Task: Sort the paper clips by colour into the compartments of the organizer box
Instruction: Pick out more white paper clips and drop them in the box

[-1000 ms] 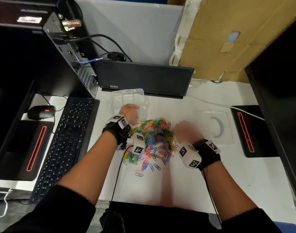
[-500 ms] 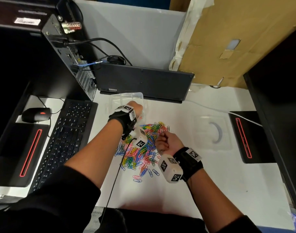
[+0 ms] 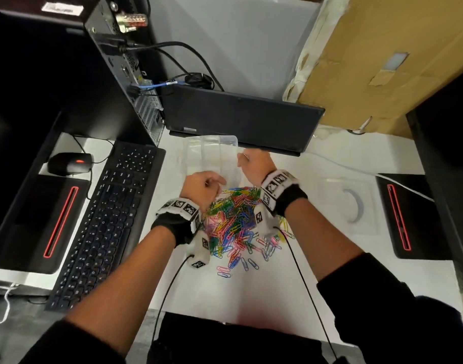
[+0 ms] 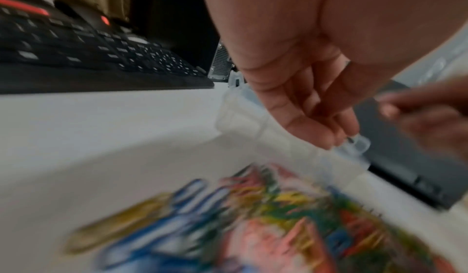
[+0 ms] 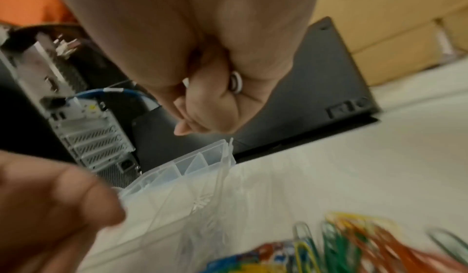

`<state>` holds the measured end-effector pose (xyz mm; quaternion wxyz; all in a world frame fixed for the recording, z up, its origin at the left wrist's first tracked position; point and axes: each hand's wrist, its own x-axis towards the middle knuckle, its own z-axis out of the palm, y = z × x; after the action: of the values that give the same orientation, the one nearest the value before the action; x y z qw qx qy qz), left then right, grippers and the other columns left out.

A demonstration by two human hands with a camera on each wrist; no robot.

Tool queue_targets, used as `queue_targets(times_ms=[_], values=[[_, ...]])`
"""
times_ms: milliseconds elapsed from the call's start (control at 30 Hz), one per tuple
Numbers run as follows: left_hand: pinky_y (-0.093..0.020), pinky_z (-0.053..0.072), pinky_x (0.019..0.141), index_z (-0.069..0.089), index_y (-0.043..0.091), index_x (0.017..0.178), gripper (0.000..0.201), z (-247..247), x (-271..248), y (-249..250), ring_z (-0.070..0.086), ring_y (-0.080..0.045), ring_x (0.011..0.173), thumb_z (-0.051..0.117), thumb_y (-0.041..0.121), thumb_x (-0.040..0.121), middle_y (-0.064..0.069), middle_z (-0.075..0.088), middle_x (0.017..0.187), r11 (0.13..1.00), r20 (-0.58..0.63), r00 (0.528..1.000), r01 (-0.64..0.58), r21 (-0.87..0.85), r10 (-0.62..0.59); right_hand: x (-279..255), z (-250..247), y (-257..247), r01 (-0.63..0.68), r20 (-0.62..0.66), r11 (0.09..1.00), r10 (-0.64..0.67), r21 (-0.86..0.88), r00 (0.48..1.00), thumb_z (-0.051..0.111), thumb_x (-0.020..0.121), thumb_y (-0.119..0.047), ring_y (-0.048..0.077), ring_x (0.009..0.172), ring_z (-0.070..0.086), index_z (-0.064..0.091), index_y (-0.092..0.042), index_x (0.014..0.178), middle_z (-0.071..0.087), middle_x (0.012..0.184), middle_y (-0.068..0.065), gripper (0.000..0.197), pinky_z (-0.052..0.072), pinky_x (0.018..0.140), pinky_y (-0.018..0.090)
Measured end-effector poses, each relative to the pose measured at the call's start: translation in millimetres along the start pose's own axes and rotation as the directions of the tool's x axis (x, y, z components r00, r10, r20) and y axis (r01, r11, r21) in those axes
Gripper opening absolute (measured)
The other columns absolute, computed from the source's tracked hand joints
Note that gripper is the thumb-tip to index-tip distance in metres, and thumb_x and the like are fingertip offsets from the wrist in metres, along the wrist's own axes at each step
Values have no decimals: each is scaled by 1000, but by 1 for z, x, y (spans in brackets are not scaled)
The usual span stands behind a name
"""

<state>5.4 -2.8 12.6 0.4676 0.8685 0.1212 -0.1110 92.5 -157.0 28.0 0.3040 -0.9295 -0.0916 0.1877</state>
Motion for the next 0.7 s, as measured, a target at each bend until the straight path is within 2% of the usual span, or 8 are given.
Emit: queue_targets(times_ms=[100,200,333,400,533,633,700], values=[[-22,50,87,76,14,96,30,7,-16,-15,66,-17,86,51,-1,88,-2,74,94,981,11,995,-101,165,100,23,13,-15,58,87,979,-42,-193,995,40,102,-22,32,98,62,66,2,98,68,105,17,36,46,80,31],[-20,46,88,75,13,104,34,15,-17,-28,65,-23,96,53,-3,84,-6,70,109,950,33,986,-169,261,166,32,26,-26,29,162,944,26,-329,986,44,99,-12,31,105,62,63,1,105,65,113,17,25,42,74,30],[-30,51,87,73,9,103,35,26,-12,-29,65,-30,98,54,-5,78,-9,70,108,900,79,964,-265,347,253,29,32,-35,-10,113,923,58,-384,992,49,94,-2,31,103,66,64,3,105,66,109,17,19,47,71,29],[-31,49,82,72,7,98,30,31,-13,-23,64,-34,93,54,-5,77,-13,70,102,877,92,957,-289,384,275,27,35,-40,-6,124,920,59,-392,990,49,94,0,30,103,66,64,3,104,67,108,16,18,50,74,30],[-35,50,73,71,-2,93,22,35,-15,-16,64,-37,82,57,-7,77,-22,69,92,868,68,962,-268,419,264,26,41,-48,-39,129,934,90,-355,988,54,88,1,30,98,67,60,0,83,67,103,16,8,46,69,27],[-37,52,70,71,-1,92,19,35,-12,-22,63,-38,79,61,-5,76,-21,67,89,867,55,964,-260,424,262,26,43,-49,-54,133,940,104,-337,986,56,88,1,30,96,66,59,-3,82,66,103,16,7,45,68,26],[-39,54,70,72,4,92,19,34,-9,-27,63,-37,79,64,-2,76,-17,68,91,869,64,962,-267,417,265,25,44,-47,-42,131,939,92,-340,987,57,88,-1,27,90,64,61,-1,88,66,102,15,4,44,68,26]])
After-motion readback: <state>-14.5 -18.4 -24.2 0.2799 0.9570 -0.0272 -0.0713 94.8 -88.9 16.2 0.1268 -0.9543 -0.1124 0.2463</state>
